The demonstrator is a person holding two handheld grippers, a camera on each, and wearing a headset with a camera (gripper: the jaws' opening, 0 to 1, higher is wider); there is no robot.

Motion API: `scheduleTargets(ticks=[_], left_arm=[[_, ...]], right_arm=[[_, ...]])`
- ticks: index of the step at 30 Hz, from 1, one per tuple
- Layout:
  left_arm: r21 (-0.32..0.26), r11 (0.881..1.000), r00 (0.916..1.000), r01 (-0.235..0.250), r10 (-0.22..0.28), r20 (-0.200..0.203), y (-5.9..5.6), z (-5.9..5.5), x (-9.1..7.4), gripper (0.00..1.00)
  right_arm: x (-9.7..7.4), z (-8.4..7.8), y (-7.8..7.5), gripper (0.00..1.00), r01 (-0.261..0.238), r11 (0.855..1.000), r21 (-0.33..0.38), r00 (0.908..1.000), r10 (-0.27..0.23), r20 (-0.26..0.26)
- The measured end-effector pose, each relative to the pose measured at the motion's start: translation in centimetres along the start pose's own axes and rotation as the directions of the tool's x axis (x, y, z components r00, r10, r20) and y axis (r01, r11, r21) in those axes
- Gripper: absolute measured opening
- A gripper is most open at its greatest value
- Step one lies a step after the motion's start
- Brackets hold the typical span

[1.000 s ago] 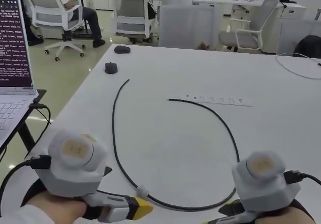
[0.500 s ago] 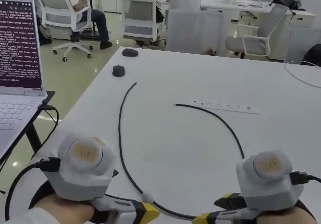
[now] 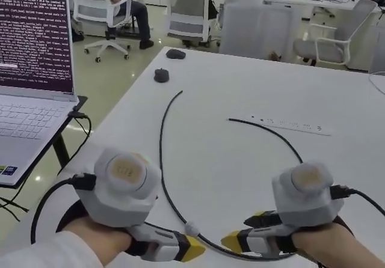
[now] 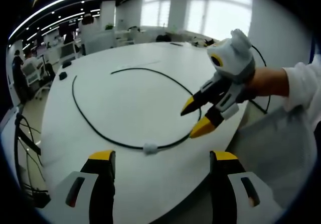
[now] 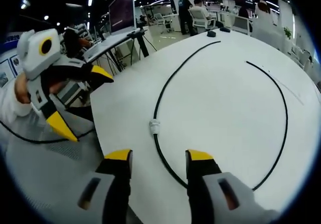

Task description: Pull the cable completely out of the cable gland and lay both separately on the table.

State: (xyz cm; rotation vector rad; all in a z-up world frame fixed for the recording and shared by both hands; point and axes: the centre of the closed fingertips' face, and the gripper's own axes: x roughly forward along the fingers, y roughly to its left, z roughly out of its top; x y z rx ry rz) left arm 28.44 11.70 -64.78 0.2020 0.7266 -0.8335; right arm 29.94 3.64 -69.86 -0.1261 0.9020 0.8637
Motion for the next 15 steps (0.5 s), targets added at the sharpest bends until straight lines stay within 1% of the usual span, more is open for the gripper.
scheduleTargets(ticks=[5, 8, 15], left_arm=[[-0.007, 1.0, 1.0, -0.005, 0.005, -0.003, 0.2, -0.1, 0.0, 0.77], [-0.009, 1.0, 0.9999, -0.009, 0.009, -0.009, 0.4, -0.2, 0.0, 0.76], [-0.016, 1.0, 0.9998, -0.013, 0.013, -0.015, 0.6, -0.3, 0.1, 0.76]], right_arm=[[1.8, 0.2, 0.2, 0.42, -0.014, 0.999, -0.048, 0.9994, 0.012, -0.032], [2.7, 0.4, 0.2, 0.4, -0.018, 0.998, -0.066, 0.9991, 0.016, -0.039], [5.0, 0.4, 0.1, 0.37, -0.032, 0.996, -0.086, 0.9976, 0.027, -0.064]])
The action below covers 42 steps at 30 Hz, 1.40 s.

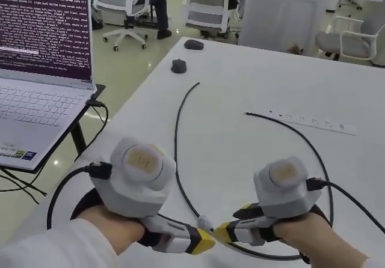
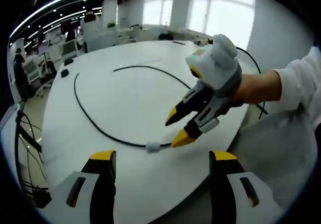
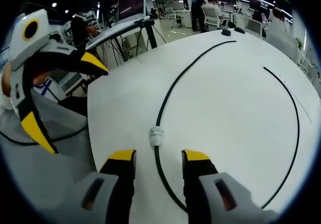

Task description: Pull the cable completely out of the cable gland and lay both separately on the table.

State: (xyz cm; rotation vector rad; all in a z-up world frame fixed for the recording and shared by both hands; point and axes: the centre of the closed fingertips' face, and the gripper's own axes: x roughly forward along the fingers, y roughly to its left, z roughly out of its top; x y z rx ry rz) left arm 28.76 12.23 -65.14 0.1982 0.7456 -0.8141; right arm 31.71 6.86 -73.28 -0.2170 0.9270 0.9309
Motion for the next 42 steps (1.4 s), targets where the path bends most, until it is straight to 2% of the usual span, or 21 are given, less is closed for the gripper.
scheduleTargets(ticks=[8, 11, 17, 21, 24, 32, 36, 42], left_arm=[[0.002, 1.0, 0.9999, -0.007, 0.007, -0.014, 0.3, -0.2, 0.1, 0.75], [0.006, 1.0, 0.9999, -0.01, 0.01, -0.004, 0.4, 0.0, 0.1, 0.75], [-0.001, 1.0, 0.9999, -0.013, 0.013, -0.01, 0.5, -0.2, 0.1, 0.74], [0.006, 1.0, 0.9999, -0.012, 0.012, -0.008, 0.5, -0.2, 0.1, 0.74], [0.004, 1.0, 0.9999, -0.01, 0.01, -0.013, 0.5, -0.3, 0.2, 0.74], [0.029, 1.0, 1.0, -0.003, 0.003, -0.009, 0.2, -0.2, 0.3, 0.73], [0.034, 0.999, 1.0, -0.002, 0.002, -0.005, 0.1, -0.2, 0.3, 0.73], [0.052, 0.999, 1.0, -0.004, 0.004, 0.007, 0.1, 0.1, 0.2, 0.72]], right_arm=[[2.2, -0.7, -0.2, 0.34, -0.005, 1.0, 0.012, 0.9996, 0.006, -0.026], [2.7, -0.8, 0.0, 0.32, -0.007, 1.0, 0.023, 0.9998, 0.008, -0.017], [3.4, -0.4, 0.1, 0.26, 0.006, 1.0, 0.02, 0.9999, -0.007, 0.01], [3.9, -0.2, 0.2, 0.17, 0.028, 1.0, 0.001, 0.9988, -0.028, 0.041], [3.9, 0.2, 0.5, 0.12, 0.022, 1.0, -0.02, 0.998, -0.021, 0.059], [3.6, 0.2, 0.2, 0.11, 0.026, 0.999, -0.042, 0.998, -0.024, 0.058], [2.5, 0.4, 0.3, 0.11, 0.007, 0.999, -0.039, 0.9973, -0.004, 0.074], [0.0, 1.4, 0.3, 0.11, -0.029, 0.998, -0.061, 0.9927, 0.036, 0.115]])
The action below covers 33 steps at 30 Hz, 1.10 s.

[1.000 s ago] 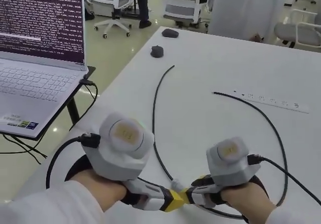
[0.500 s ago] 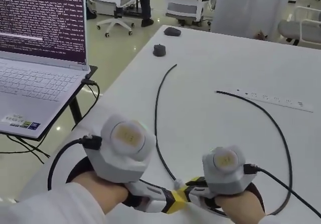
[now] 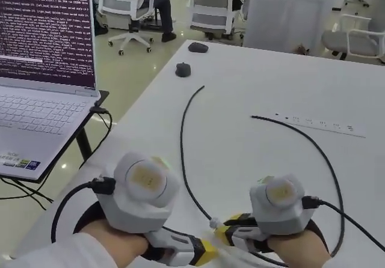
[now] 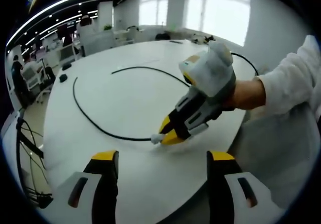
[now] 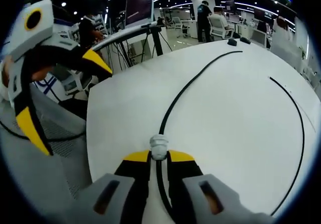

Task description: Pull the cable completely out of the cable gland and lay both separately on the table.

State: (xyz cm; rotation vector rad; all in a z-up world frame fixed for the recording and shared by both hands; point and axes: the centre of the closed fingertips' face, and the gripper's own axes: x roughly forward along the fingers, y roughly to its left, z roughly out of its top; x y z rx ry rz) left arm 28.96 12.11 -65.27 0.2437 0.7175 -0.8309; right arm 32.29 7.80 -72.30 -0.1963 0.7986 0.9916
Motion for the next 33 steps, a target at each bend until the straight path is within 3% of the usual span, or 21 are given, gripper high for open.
scheduleTargets(ticks=[7, 12, 15, 19, 21, 22, 24, 26, 28, 30, 31, 33], left_arm=[[0.021, 1.0, 0.9987, -0.006, 0.005, 0.051, 0.0, 1.0, -0.3, 0.67], [0.014, 1.0, 0.9966, 0.012, -0.013, 0.082, -0.3, 1.6, -0.4, 0.65], [0.03, 0.999, 0.9916, 0.024, -0.028, 0.127, -0.7, 2.5, -0.6, 0.63], [0.009, 0.998, 0.9808, 0.062, -0.063, 0.184, -1.2, 3.5, -0.9, 0.59], [-0.021, 0.995, 0.9703, 0.099, -0.092, 0.224, -1.6, 4.1, -1.2, 0.58], [-0.027, 0.992, 0.961, 0.122, -0.112, 0.253, -1.9, 4.7, -1.4, 0.57], [-0.011, 0.987, 0.9332, 0.16, -0.147, 0.328, -2.5, 6.1, -2.2, 0.54], [-0.004, 0.979, 0.908, 0.203, -0.186, 0.375, -3.2, 7.0, -2.8, 0.49], [0.029, 0.968, 0.8845, 0.251, -0.241, 0.399, -3.9, 7.6, -3.2, 0.44], [0.051, 0.965, 0.8754, 0.257, -0.255, 0.411, -4.0, 8.3, -3.5, 0.42], [0.081, 0.957, 0.8593, 0.28, -0.287, 0.423, -4.5, 8.8, -3.8, 0.42], [0.128, 0.942, 0.837, 0.309, -0.333, 0.434, -5.4, 9.6, -4.3, 0.41]], right_arm=[[-3.5, 1.5, 0.3, 0.11, -0.04, 0.998, -0.043, 0.9975, 0.042, 0.056], [-5.9, 1.7, 0.0, 0.1, -0.037, 0.998, -0.041, 0.9969, 0.04, 0.067], [-7.6, 2.2, 0.4, 0.1, -0.047, 0.997, -0.053, 0.9937, 0.052, 0.1], [-9.7, 3.0, 1.2, 0.1, -0.055, 0.994, -0.098, 0.9876, 0.069, 0.141], [-10.7, 3.3, 1.7, 0.1, -0.061, 0.99, -0.125, 0.9859, 0.08, 0.147], [-11.4, 3.5, 2.0, 0.1, -0.065, 0.987, -0.144, 0.9846, 0.087, 0.151], [-12.5, 3.9, 2.6, 0.1, -0.08, 0.981, -0.177, 0.9801, 0.109, 0.165], [-13.6, 4.4, 3.2, 0.1, -0.091, 0.975, -0.201, 0.9757, 0.128, 0.178], [-14.4, 4.8, 3.7, 0.1, -0.102, 0.97, -0.219, 0.9707, 0.145, 0.191], [-15.3, 5.3, 4.0, 0.1, -0.091, 0.962, -0.256, 0.9686, 0.145, 0.202], [-15.7, 5.5, 4.2, 0.1, -0.081, 0.956, -0.283, 0.9685, 0.143, 0.204], [-16.3, 5.8, 4.7, 0.1, -0.097, 0.954, -0.282, 0.9641, 0.161, 0.211]])
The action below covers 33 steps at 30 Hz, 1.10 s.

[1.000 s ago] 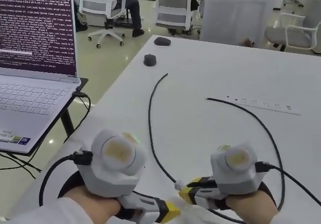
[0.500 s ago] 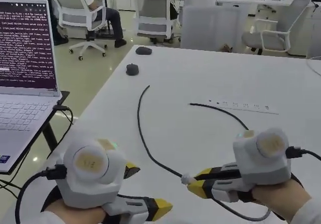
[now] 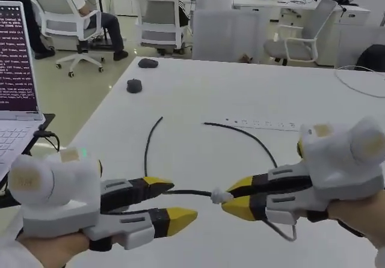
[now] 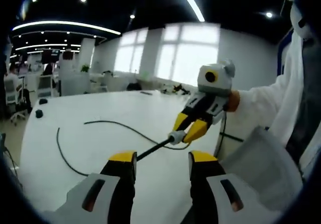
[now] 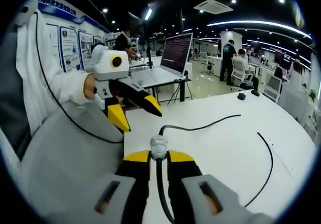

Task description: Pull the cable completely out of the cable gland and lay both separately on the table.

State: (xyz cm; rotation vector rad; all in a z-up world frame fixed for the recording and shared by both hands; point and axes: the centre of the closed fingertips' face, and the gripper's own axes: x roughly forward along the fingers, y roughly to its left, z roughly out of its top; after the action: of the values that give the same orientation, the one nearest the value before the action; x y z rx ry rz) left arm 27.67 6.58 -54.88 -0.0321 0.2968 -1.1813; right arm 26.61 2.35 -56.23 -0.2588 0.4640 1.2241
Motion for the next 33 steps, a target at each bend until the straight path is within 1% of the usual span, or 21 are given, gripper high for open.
scheduleTargets(ticks=[1, 2, 3, 6, 8, 9, 10, 11, 13, 14, 15, 16, 18, 19, 21, 24, 26, 27, 28, 31, 33], left_arm=[[0.008, 1.0, 0.9999, 0.014, -0.014, 0.004, -0.2, 0.3, 0.1, 0.4], [0.027, 0.999, 0.9989, 0.046, -0.046, 0.011, -0.7, 0.9, 0.2, 0.39], [0.039, 0.997, 0.9978, 0.065, -0.066, 0.011, -1.0, 1.1, 0.3, 0.38], [0.084, 0.99, 0.9934, 0.111, -0.113, 0.02, -1.6, 2.1, 0.5, 0.35], [0.079, 0.981, 0.9826, 0.177, -0.181, 0.045, -2.7, 2.9, 0.6, 0.33], [0.078, 0.974, 0.9747, 0.213, -0.217, 0.052, -3.3, 3.3, 0.6, 0.31], [0.081, 0.968, 0.9689, 0.237, -0.242, 0.054, -3.8, 3.4, 0.5, 0.29], [0.083, 0.963, 0.9638, 0.258, -0.262, 0.047, -4.2, 3.4, 0.5, 0.27], [0.088, 0.96, 0.9635, 0.264, -0.267, 0.02, -4.4, 3.1, 0.5, 0.24], [0.096, 0.96, 0.9632, 0.264, -0.268, 0.026, -4.4, 3.2, 0.4, 0.24], [0.099, 0.959, 0.9613, 0.267, -0.272, 0.043, -4.6, 3.5, 0.4, 0.25], [0.076, 0.958, 0.9559, 0.278, -0.284, 0.076, -4.8, 4.0, 0.3, 0.25], [0.053, 0.954, 0.9486, 0.296, -0.3, 0.101, -5.2, 4.5, 0.1, 0.24], [0.051, 0.953, 0.9477, 0.299, -0.303, 0.1, -5.2, 4.5, 0.1, 0.23], [0.053, 0.949, 0.9449, 0.31, -0.314, 0.094, -5.5, 4.5, 0.0, 0.24], [0.056, 0.948, 0.9432, 0.313, -0.318, 0.097, -5.7, 4.6, 0.0, 0.24], [0.04, 0.941, 0.9359, 0.335, -0.337, 0.101, -6.2, 4.7, -0.2, 0.2], [0.031, 0.933, 0.9275, 0.358, -0.359, 0.104, -6.6, 4.7, -0.3, 0.16], [0.026, 0.938, 0.9328, 0.346, -0.347, 0.098, -6.4, 4.6, -0.3, 0.17], [0.04, 0.935, 0.9286, 0.353, -0.355, 0.108, -6.6, 4.8, -0.2, 0.16], [0.032, 0.933, 0.9253, 0.359, -0.36, 0.119, -6.7, 5.0, -0.1, 0.16]], right_arm=[[-0.1, 0.2, 0.2, 0.1, -0.001, 1.0, -0.006, 1.0, 0.001, 0.004], [-0.3, 0.4, 0.3, 0.1, -0.002, 1.0, -0.026, 0.9999, 0.002, 0.011], [-0.4, 0.6, 0.5, 0.1, -0.008, 0.999, -0.033, 0.9998, 0.008, 0.016], [-0.8, 1.4, 1.5, 0.1, -0.034, 0.997, -0.071, 0.9985, 0.037, 0.04], [-1.1, 1.9, 2.2, 0.1, -0.055, 0.992, -0.114, 0.9969, 0.061, 0.049], [-1.3, 2.2, 2.4, 0.1, -0.058, 0.989, -0.132, 0.9963, 0.066, 0.055], [-1.4, 2.3, 2.6, 0.1, -0.063, 0.988, -0.14, 0.9958, 0.071, 0.057], [-1.5, 2.6, 2.8, 0.1, -0.067, 0.986, -0.154, 0.9949, 0.077, 0.065], [-1.9, 3.4, 3.3, 0.1, -0.08, 0.982, -0.17, 0.9912, 0.096, 0.091], [-2.1, 3.6, 3.5, 0.1, -0.084, 0.981, -0.178, 0.9903, 0.102, 0.095], [-2.2, 3.8, 3.6, 0.1, -0.083, 0.977, -0.199, 0.9899, 0.104, 0.096], [-2.3, 4.0, 3.9, 0.1, -0.085, 0.967, -0.242, 0.9894, 0.111, 0.094], [-2.4, 4.3, 4.4, 0.1, -0.094, 0.956, -0.279, 0.9875, 0.125, 0.096], [-2.5, 4.5, 4.7, 0.1, -0.097, 0.953, -0.288, 0.9862, 0.131, 0.101], [-2.6, 4.9, 4.9, 0.1, -0.098, 0.952, -0.29, 0.9854, 0.134, 0.105], [-2.5, 5.1, 5.1, 0.1, -0.096, 0.943, -0.32, 0.9863, 0.134, 0.097], [-2.6, 5.1, 5.1, 0.1, -0.094, 0.937, -0.337, 0.9866, 0.133, 0.095], [-2.6, 5.2, 5.0, 0.1, -0.089, 0.936, -0.341, 0.9868, 0.13, 0.097], [-2.6, 5.2, 5.1, 0.1, -0.093, 0.935, -0.342, 0.9861, 0.134, 0.098], [-2.6, 5.4, 5.3, 0.1, -0.091, 0.931, -0.355, 0.9854, 0.135, 0.104], [-2.6, 5.6, 5.4, 0.1, -0.091, 0.928, -0.362, 0.9842, 0.139, 0.109]])
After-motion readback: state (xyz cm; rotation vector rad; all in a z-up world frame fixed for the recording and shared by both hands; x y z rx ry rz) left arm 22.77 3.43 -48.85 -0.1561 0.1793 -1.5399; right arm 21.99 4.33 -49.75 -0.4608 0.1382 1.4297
